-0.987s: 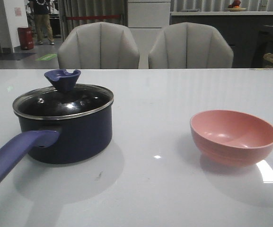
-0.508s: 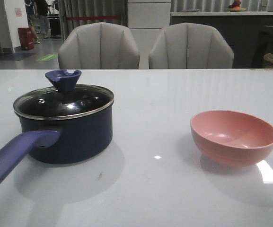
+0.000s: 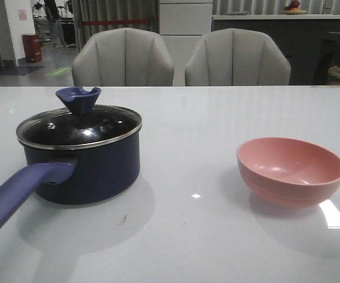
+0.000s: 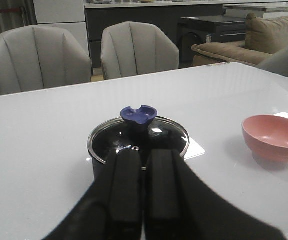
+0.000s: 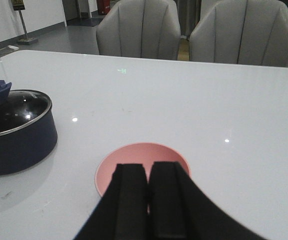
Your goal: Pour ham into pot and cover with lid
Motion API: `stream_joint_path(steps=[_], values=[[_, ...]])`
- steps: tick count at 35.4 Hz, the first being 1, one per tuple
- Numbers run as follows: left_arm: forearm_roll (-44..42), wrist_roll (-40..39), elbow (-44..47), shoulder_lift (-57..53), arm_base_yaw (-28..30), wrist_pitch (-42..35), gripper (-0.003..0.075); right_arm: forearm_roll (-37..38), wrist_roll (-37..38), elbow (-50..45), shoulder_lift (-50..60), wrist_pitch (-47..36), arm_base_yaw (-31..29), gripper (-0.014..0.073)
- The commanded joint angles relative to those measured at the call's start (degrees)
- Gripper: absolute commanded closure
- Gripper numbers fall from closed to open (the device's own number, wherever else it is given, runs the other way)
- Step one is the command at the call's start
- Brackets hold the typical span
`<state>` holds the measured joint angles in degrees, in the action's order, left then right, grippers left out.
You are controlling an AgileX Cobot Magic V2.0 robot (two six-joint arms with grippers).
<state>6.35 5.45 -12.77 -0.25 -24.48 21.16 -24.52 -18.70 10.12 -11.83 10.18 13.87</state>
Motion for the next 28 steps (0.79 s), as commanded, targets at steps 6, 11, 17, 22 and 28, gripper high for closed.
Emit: stream_joint_path(steps=[6, 11, 17, 22, 28], values=[[0.47, -0.14, 0.64, -0.44, -0.17, -6.85, 0.0608, -0.47, -0.44, 1.65, -0.50, -3.97, -0.08, 0.0446], [-0.60, -0.14, 4.76, -0.44, 3.00, -10.30, 0.0608, -0.47, -0.44, 1.65, -0.50, -3.97, -0.08, 0.0446], [-0.60, -0.90, 10.54, -0.56, 12.33, -17.83, 0.0608, -0.47, -0.44, 1.65, -0.50, -3.97, -0.08, 0.0446], [-0.90, -5.45, 14.33, -0.56, 20.12, -22.91, 0.0608, -0.47, -0.44, 1.65, -0.50, -3.97, -0.08, 0.0446], [-2.56, -5.77, 14.33, -0.56, 22.61, -22.36, 0.0608, -0.47, -0.44, 1.65, -0.50, -3.92, -0.08, 0.0446]])
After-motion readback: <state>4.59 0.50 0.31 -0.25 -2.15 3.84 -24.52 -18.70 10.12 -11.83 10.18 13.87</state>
